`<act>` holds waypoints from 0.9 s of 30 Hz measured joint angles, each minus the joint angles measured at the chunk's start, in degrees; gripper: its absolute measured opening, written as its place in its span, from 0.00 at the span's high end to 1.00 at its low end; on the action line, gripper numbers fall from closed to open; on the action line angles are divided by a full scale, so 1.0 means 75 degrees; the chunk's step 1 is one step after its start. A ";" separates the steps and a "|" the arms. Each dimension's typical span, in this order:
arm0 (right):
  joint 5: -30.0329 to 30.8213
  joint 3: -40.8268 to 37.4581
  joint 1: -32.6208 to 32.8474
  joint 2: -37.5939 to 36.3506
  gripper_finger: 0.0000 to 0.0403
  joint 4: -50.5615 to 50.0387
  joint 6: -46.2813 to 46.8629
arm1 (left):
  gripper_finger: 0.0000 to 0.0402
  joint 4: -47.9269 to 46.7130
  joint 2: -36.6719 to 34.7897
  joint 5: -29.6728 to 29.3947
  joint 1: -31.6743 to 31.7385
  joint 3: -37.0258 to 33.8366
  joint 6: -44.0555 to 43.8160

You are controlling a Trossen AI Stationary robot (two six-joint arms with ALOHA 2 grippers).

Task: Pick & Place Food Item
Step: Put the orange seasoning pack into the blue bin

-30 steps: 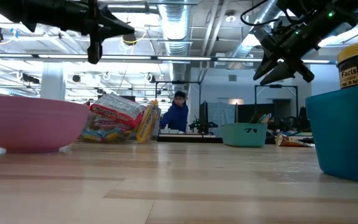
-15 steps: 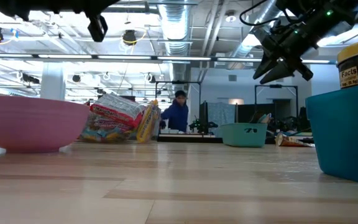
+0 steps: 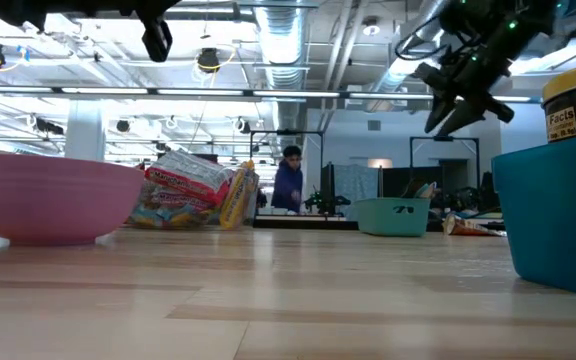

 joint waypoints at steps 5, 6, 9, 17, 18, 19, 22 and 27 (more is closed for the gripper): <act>-0.0614 0.0232 -0.1132 0.0144 0.72 -0.0435 -0.0556 | 0.99 0.0082 0.0003 -0.0097 0.0006 0.0000 -0.0003; -0.0774 0.0292 -0.1329 0.0233 0.72 -0.0566 -0.0625 | 0.99 0.0100 0.0001 -0.0120 0.0006 0.0000 -0.0003; -0.1135 0.0524 -0.1872 0.0637 0.72 -0.0940 -0.0785 | 0.99 0.0102 0.0003 -0.0282 0.0006 0.0000 -0.0003; -0.1274 0.1554 -0.2613 0.2506 0.72 -0.2277 -0.1249 | 0.99 0.0099 0.0003 -0.0452 0.0020 0.0000 -0.0006; -0.1272 0.1691 -0.2644 0.2751 0.72 -0.2397 -0.1249 | 0.99 0.0099 0.0003 -0.0452 0.0020 0.0000 -0.0006; -0.1271 0.1825 -0.2663 0.2982 0.72 -0.2482 -0.1249 | 0.99 0.0099 0.0003 -0.0452 0.0020 0.0000 -0.0009; -0.1271 0.2203 -0.2649 0.3606 0.72 -0.2640 -0.1248 | 0.99 0.0096 0.0003 -0.0452 0.0020 0.0000 -0.0009; -0.1263 0.2632 -0.2525 0.4469 0.72 -0.2685 -0.1101 | 0.99 0.0093 0.0003 -0.0452 0.0020 0.0000 -0.0009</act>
